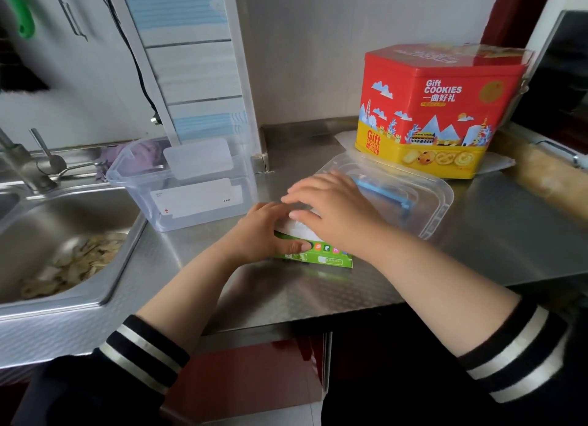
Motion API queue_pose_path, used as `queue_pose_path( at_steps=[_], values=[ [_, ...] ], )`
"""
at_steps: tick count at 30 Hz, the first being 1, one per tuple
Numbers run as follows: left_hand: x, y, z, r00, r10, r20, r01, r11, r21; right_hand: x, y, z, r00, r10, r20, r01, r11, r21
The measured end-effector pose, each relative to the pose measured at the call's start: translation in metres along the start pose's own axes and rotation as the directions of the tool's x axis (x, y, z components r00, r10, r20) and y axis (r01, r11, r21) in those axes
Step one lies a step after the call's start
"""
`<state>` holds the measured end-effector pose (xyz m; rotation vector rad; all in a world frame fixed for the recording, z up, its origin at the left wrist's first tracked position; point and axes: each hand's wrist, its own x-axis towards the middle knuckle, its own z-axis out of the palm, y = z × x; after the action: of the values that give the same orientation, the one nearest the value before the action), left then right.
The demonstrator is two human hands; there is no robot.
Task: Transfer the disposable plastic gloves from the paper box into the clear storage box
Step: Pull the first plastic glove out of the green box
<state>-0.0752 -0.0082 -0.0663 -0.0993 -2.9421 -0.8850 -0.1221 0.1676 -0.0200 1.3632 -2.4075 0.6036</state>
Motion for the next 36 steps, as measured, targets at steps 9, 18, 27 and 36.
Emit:
queue_pose_path(
  at_steps=[9, 18, 27, 36],
  values=[
    [0.003, 0.006, -0.011, 0.995, 0.091, 0.029, -0.095, 0.972, 0.215, -0.004, 0.006, 0.005, 0.879, 0.402, 0.257, -0.452, 0.873, 0.183],
    [0.005, -0.02, -0.004, 0.991, 0.126, -0.042, -0.133, 0.959, -0.25, 0.012, 0.017, 0.02, 0.953, 0.263, 0.147, -0.27, 0.962, 0.029],
    [0.009, -0.026, 0.005, 0.997, 0.059, -0.054, -0.076, 0.922, -0.379, 0.026, 0.027, 0.017, 0.963, 0.166, 0.214, -0.183, 0.981, 0.064],
    [0.008, -0.016, 0.009, 0.997, 0.033, -0.063, -0.053, 0.934, -0.352, 0.021, 0.03, 0.011, 0.985, 0.069, 0.16, -0.065, 0.998, -0.026]
  ],
)
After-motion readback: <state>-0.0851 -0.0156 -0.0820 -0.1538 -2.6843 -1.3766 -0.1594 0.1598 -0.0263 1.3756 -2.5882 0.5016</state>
